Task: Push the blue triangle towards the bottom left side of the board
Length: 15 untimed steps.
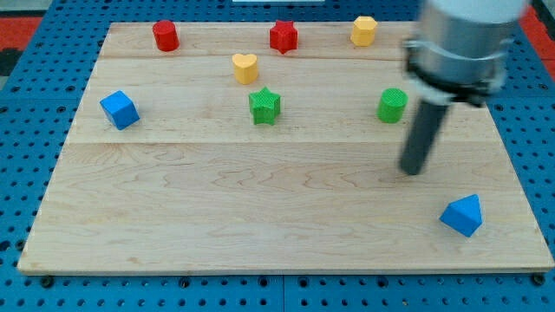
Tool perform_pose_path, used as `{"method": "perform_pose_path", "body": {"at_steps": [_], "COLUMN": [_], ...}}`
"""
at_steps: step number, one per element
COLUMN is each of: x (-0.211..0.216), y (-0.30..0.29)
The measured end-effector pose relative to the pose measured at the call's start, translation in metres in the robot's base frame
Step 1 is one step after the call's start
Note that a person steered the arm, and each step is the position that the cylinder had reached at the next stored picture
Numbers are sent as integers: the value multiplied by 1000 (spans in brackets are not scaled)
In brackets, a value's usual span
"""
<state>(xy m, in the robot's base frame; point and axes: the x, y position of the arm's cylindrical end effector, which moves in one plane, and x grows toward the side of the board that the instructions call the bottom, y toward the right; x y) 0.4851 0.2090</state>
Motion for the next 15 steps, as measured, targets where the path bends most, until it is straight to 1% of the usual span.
{"method": "perform_pose_path", "body": {"at_steps": [1,2,3,4,5,6,7,8,9,10,11,12,13,14,15], "x": [29,57,66,83,99,117,111,84,51,30,18,-16,-20,-37,-31], "y": [62,52,-2,-37,-25,-26,-92,-154,-186,-227,-231,-225,-235,-223,-255]}}
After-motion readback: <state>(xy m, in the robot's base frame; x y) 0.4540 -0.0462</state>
